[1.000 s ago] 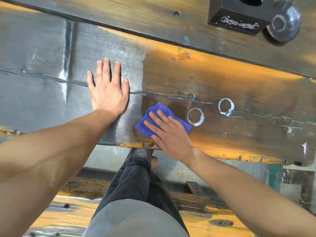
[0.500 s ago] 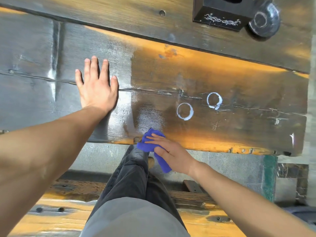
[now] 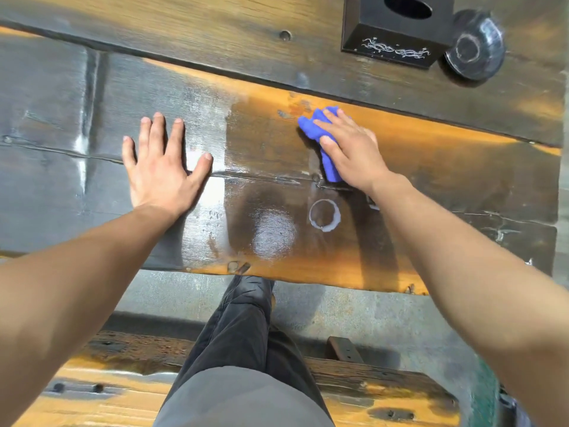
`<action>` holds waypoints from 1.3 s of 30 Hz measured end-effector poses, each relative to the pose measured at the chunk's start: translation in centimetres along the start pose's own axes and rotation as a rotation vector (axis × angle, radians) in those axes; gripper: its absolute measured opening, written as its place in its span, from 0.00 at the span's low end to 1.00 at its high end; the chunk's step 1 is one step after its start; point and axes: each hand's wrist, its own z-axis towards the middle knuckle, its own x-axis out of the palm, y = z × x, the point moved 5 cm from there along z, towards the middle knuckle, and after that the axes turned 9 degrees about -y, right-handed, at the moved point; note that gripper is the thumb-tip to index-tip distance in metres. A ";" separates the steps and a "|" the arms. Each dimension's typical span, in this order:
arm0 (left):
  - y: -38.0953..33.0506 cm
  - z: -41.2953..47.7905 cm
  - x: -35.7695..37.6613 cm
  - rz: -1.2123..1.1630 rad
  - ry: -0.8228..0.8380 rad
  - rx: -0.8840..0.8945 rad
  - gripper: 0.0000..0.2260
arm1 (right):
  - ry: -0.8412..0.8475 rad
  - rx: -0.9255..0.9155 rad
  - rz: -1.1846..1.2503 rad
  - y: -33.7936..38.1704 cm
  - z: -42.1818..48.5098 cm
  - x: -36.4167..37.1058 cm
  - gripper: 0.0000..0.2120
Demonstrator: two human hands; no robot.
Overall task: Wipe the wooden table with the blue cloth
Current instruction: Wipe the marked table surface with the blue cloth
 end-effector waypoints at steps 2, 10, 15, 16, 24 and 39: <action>-0.1 0.0 0.0 0.010 -0.005 0.004 0.38 | 0.073 -0.035 -0.138 -0.2 1.0 1.0 0.27; -0.2 0.0 0.2 0.033 -0.011 0.009 0.41 | 0.009 -0.175 -0.282 0.9 -3.1 3.6 0.27; -0.1 0.0 0.4 0.055 0.000 0.006 0.42 | -0.006 -0.301 -0.271 1.6 -8.1 4.9 0.28; -0.1 0.1 0.4 0.049 0.006 0.003 0.42 | 0.002 -0.309 -0.275 1.8 -9.0 5.0 0.28; -1.7 -0.9 -0.1 -0.022 -0.002 -0.044 0.33 | 0.074 -0.363 -0.197 2.6 -17.7 7.2 0.25; -21.1 -5.6 4.9 -0.034 0.191 0.339 0.38 | 0.238 0.481 1.029 1.2 -25.0 0.9 0.18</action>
